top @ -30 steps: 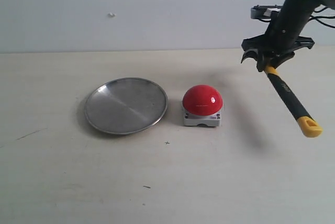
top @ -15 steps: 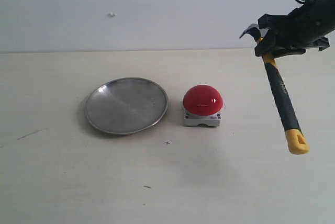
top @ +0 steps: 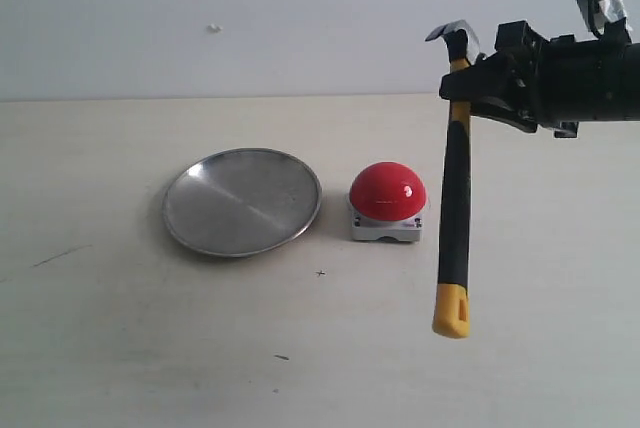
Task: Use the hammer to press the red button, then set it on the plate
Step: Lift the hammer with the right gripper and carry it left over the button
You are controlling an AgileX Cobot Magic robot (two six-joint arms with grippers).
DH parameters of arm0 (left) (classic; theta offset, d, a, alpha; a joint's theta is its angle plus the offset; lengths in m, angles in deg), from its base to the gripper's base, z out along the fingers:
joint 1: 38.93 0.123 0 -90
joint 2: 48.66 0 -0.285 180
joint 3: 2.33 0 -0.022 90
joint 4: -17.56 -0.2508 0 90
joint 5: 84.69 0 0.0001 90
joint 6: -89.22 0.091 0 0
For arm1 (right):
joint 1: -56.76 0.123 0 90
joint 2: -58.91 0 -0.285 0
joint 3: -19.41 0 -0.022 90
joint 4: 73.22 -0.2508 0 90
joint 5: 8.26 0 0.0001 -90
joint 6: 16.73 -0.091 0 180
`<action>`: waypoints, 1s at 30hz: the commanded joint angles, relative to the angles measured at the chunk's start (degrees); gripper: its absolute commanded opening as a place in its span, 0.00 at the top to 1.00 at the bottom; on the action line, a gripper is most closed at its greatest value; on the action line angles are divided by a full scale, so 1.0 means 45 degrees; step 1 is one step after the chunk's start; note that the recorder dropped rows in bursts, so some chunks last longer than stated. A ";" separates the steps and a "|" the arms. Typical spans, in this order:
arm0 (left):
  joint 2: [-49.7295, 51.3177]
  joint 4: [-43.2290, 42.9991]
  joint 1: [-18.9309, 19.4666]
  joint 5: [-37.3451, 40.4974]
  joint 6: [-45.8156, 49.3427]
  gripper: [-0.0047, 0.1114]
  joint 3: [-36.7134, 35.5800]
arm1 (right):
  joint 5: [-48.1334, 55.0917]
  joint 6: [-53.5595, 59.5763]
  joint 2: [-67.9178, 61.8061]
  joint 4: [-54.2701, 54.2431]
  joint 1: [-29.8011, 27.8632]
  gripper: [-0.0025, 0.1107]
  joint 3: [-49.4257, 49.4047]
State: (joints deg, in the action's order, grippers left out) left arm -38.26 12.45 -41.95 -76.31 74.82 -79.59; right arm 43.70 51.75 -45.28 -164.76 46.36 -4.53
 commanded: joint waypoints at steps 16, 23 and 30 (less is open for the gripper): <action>-0.0030 -0.0004 -0.0095 -0.0161 -0.0104 0.96 0.0010 | 0.0469 0.1318 0.1039 -0.1869 0.2752 0.98 -0.0514; -0.0030 -0.0004 -0.0095 -0.0161 -0.0104 0.96 0.0010 | 0.0652 0.1348 0.1061 -0.1869 0.2749 0.98 -0.0514; -0.0030 0.0090 -0.0095 -0.1522 -0.0910 0.96 0.0010 | 0.0749 0.1742 0.1061 -0.1869 0.2749 0.98 -0.0514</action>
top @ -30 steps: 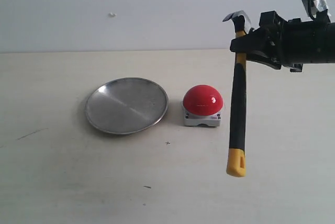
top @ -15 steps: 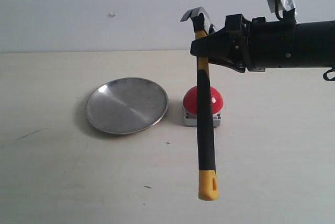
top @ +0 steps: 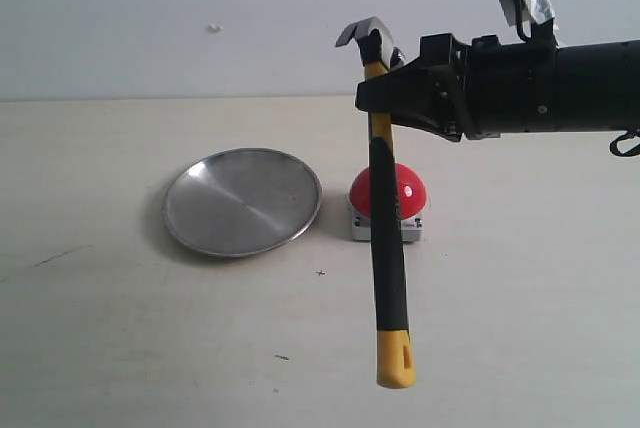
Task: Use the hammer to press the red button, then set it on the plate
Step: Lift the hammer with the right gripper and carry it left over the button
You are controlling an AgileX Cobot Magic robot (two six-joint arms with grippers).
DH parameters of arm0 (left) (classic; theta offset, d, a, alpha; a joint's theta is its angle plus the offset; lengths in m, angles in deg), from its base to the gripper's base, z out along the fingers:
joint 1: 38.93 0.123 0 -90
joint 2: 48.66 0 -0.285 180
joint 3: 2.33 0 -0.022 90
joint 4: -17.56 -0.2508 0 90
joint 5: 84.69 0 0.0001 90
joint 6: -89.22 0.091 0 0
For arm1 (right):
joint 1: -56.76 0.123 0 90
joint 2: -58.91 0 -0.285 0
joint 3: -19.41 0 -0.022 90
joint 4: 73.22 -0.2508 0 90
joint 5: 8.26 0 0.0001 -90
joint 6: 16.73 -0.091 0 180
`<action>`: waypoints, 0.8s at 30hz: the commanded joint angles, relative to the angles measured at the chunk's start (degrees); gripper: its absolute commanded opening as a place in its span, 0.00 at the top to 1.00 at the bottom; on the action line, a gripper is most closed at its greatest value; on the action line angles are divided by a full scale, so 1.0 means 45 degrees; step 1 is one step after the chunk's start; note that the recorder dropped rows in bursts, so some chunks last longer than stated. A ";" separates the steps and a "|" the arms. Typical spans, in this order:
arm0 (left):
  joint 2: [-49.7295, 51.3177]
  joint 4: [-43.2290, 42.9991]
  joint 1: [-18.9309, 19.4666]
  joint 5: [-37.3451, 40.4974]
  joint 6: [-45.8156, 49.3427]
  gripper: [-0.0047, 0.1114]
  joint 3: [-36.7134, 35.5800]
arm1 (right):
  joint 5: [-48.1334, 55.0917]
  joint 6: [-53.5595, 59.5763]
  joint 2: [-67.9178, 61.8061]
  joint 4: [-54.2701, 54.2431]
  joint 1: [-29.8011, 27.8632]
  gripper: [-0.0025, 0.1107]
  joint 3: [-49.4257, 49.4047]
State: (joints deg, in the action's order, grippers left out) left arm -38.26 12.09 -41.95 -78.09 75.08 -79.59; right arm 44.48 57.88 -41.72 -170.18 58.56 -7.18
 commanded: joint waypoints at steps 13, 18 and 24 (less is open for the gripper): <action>-0.0030 0.0021 -0.0095 -0.3157 -0.1937 0.96 0.0010 | 0.0540 0.0639 0.0270 -0.0664 0.0038 0.98 0.0075; -0.0030 0.0021 -0.0095 -0.3613 -0.2069 0.96 0.0010 | 0.0540 0.0730 0.0270 -0.0664 0.0038 0.98 0.0075; 0.0085 0.0021 -0.0095 -0.3895 -0.4398 0.96 0.0010 | 0.0223 0.0855 0.0270 -0.0664 0.0038 0.98 0.0295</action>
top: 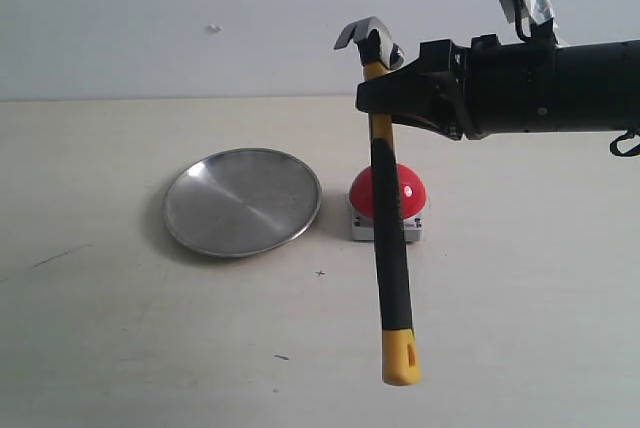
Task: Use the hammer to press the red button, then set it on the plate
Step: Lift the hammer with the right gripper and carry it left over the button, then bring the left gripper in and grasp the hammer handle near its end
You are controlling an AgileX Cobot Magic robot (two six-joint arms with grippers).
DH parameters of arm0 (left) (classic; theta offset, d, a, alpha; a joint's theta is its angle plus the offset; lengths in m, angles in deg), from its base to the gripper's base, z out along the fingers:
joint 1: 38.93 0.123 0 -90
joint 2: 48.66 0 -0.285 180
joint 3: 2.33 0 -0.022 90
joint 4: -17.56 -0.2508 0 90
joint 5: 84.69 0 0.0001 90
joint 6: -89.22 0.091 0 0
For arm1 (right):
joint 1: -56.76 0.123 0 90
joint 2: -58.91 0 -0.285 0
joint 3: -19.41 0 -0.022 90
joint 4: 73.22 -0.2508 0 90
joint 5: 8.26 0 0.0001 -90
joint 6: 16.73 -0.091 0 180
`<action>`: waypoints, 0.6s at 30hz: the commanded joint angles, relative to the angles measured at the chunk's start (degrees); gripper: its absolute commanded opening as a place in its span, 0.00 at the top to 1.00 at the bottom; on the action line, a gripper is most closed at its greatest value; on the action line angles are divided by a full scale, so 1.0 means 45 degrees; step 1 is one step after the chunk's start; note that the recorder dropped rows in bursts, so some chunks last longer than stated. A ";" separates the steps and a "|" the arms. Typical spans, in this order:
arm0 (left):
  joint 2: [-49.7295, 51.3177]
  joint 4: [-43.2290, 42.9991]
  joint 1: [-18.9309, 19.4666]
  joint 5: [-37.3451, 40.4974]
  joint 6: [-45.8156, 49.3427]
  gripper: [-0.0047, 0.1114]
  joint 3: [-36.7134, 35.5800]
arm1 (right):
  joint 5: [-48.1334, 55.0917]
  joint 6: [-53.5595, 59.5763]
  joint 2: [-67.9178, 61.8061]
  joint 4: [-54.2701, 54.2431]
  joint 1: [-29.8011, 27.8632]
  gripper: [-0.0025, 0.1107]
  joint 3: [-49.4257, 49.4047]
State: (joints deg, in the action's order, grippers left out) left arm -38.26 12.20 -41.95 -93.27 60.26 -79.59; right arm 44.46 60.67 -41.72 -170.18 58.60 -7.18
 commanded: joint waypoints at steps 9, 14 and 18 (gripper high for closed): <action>0.2158 -0.2637 -0.0095 -0.1299 -0.4119 0.95 0.0010 | -0.0453 0.0098 0.0270 -0.0664 0.0030 0.98 0.0549; 0.5320 -0.6741 -0.0095 -0.3418 -0.7373 0.78 0.0305 | -0.0598 0.0098 0.0270 -0.0664 0.0030 0.98 0.0549; 0.8792 -0.9750 -0.0095 -0.5357 -0.9242 0.64 0.1922 | -0.0776 0.0067 0.0270 -0.0664 0.0030 0.98 0.0549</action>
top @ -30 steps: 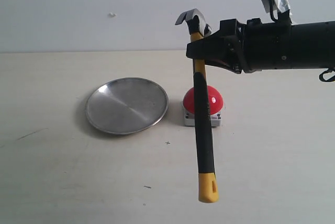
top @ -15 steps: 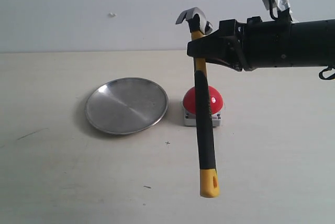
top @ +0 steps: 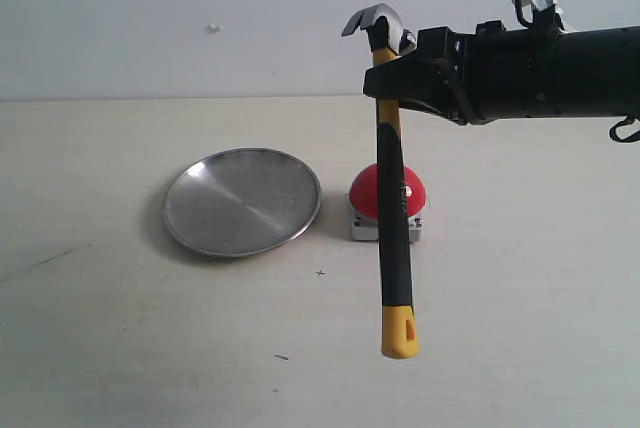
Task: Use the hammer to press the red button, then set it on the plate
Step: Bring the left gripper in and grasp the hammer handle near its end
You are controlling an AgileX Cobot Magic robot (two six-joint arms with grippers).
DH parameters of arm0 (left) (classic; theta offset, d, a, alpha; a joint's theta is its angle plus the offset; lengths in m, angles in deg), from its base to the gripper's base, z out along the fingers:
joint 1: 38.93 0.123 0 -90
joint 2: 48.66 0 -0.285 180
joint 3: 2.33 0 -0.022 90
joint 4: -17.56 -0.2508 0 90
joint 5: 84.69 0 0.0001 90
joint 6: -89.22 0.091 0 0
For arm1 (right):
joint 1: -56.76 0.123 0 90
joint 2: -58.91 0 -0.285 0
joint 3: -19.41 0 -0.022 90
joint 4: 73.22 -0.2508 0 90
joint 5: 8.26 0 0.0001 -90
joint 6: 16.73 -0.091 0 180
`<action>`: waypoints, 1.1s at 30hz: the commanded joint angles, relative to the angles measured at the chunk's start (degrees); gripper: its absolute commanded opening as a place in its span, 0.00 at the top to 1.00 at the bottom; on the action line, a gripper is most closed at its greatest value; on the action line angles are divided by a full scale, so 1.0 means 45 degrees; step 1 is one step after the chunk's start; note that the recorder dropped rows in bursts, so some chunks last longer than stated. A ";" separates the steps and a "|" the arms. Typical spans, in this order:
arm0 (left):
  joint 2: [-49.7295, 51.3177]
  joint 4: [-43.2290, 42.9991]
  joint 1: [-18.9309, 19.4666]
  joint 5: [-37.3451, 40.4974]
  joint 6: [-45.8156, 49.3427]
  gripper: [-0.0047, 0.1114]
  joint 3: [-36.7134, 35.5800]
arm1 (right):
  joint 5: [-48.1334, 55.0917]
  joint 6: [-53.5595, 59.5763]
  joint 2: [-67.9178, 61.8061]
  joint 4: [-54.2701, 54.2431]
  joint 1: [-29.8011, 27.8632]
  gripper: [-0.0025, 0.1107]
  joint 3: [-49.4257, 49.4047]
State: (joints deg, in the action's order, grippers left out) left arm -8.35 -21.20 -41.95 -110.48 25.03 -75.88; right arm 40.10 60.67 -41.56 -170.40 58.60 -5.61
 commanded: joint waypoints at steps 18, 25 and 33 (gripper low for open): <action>0.9351 -1.0237 -0.0095 -0.4972 -0.6054 0.50 0.6664 | -0.3189 -0.1274 -0.0105 -0.0615 0.1546 0.98 0.1537; 0.9351 -1.0482 -0.0478 -0.4723 -0.6259 0.44 0.6664 | -0.4702 -0.1665 -0.0789 -0.0615 0.3016 0.98 0.2610; 0.9920 -0.9893 -0.2110 -0.3765 -0.6311 0.40 0.7016 | -0.6121 -0.2022 -0.0789 -0.0615 0.4055 0.98 0.3194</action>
State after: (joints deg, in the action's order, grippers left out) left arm 34.86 -66.88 -48.91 -128.13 -3.06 -45.48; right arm 14.67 51.89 -45.87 -171.47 75.60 7.59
